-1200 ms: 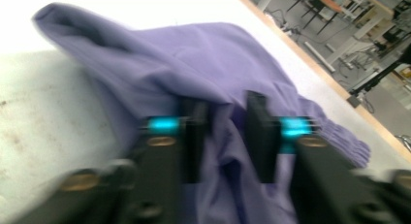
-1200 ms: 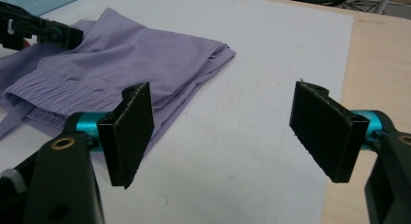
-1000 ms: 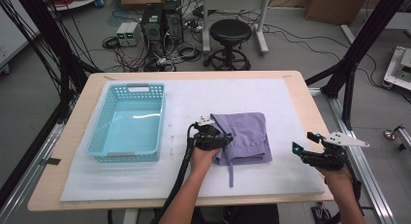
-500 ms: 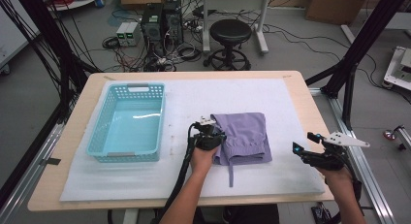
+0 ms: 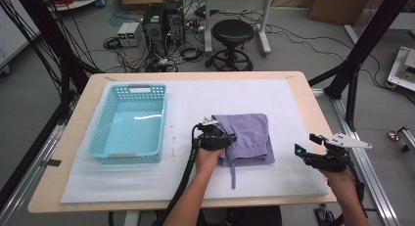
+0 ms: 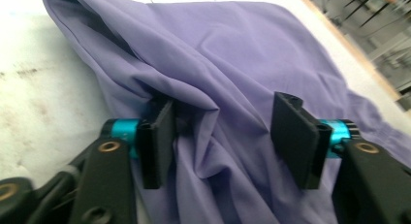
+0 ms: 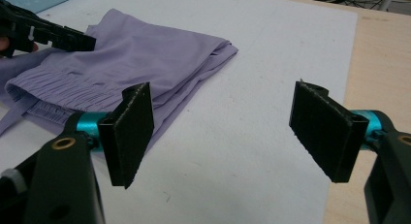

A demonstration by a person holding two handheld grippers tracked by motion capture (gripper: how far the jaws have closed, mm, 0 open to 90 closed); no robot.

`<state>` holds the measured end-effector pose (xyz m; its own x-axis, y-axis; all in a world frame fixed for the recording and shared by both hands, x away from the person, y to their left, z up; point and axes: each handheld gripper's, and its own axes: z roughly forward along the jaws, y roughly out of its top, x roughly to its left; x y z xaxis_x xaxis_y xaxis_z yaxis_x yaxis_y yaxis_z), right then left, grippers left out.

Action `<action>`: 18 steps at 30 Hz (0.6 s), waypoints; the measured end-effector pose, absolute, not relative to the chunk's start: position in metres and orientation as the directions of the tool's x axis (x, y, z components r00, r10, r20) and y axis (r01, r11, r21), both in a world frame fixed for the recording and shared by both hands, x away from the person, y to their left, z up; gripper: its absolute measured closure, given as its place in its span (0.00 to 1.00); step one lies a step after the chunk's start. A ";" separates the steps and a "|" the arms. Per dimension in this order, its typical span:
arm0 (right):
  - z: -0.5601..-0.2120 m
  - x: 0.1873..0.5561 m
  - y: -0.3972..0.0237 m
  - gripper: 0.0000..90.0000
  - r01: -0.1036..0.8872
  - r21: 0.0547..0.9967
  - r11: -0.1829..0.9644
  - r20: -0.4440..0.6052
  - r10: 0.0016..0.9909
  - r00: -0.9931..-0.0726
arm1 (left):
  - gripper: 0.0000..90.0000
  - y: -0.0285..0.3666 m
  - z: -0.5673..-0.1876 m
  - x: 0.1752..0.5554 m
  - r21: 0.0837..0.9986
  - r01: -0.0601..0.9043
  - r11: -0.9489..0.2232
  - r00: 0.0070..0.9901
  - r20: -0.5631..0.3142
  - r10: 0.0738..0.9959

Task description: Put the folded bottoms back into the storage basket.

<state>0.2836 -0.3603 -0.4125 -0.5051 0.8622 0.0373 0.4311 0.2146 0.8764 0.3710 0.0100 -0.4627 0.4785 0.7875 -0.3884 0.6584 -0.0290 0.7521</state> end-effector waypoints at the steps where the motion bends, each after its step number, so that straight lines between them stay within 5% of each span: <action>1: -0.413 0.284 -0.360 0.27 0.433 0.876 0.211 0.041 0.863 -0.503 | 0.62 0.010 -0.463 0.371 0.751 0.660 -0.029 0.476 -0.388 0.789; 7: -0.413 0.284 -0.361 0.27 0.432 0.876 0.213 0.038 0.863 -0.504 | 0.93 0.008 -0.463 0.370 0.747 0.662 -0.054 0.478 -0.366 0.799; 18: -0.411 0.283 -0.363 0.27 0.432 0.879 0.202 0.045 0.866 -0.497 | 0.96 0.016 -0.436 0.363 0.847 0.531 -0.022 0.610 -0.364 0.704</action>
